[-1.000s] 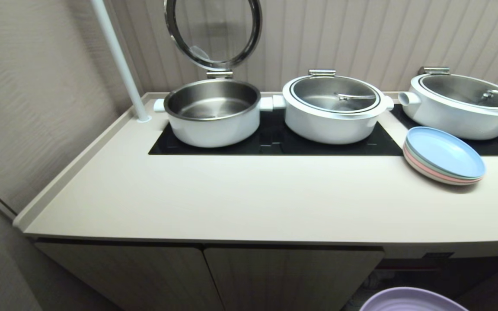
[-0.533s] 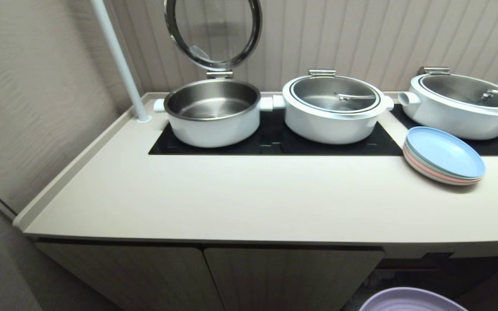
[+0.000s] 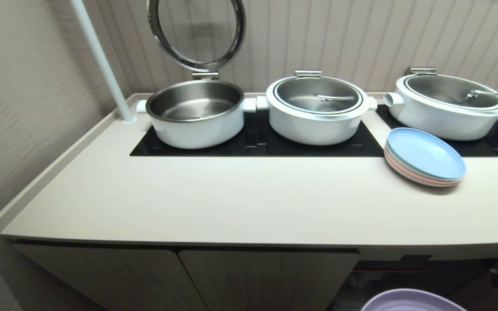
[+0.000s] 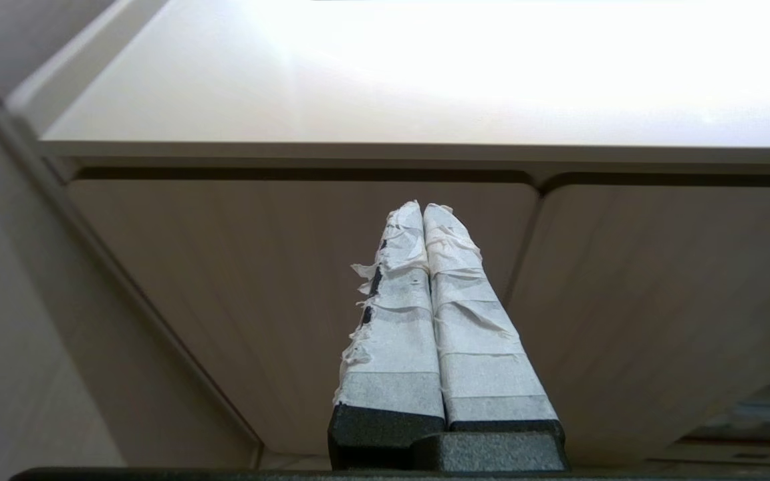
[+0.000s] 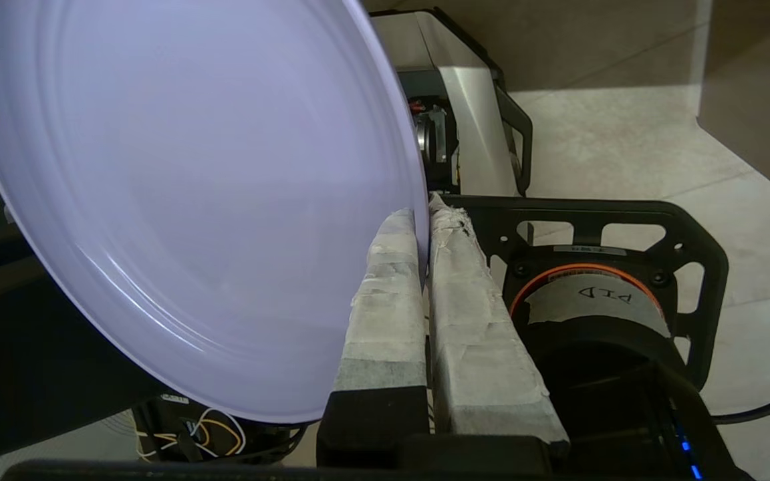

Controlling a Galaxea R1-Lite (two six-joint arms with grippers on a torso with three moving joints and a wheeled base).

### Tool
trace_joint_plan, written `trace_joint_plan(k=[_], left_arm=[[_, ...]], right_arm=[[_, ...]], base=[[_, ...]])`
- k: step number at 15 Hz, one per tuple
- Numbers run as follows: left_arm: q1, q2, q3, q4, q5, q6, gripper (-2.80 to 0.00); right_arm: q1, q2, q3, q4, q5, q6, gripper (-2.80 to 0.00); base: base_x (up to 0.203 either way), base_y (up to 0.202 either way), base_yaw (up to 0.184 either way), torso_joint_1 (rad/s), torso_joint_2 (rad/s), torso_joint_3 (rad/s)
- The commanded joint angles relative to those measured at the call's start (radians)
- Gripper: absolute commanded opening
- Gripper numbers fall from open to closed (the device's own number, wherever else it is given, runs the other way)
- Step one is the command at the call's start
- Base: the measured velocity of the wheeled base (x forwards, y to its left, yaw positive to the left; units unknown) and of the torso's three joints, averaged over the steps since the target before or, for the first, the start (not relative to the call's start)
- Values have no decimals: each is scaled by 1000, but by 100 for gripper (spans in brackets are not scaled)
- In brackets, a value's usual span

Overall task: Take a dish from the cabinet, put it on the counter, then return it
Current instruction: Put it back into the cabinet

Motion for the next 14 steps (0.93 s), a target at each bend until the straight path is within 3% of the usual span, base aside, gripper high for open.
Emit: trace_joint_plan(k=[1,7,14], left_arm=[[0,0,0,0,0,0,-280],[0,0,0,0,1,0,-280],[0,0,0,0,0,0,-280]], right_arm=[[1,2,0,5,1,3,-280],[-1,3,0,5,1,3,-280],[-1,5,-6,3,1,3,-280]], base=[[0,-199,1,2,1,-1],[0,-183,1,2,2,3],[0,-11,0,1,1,0]])
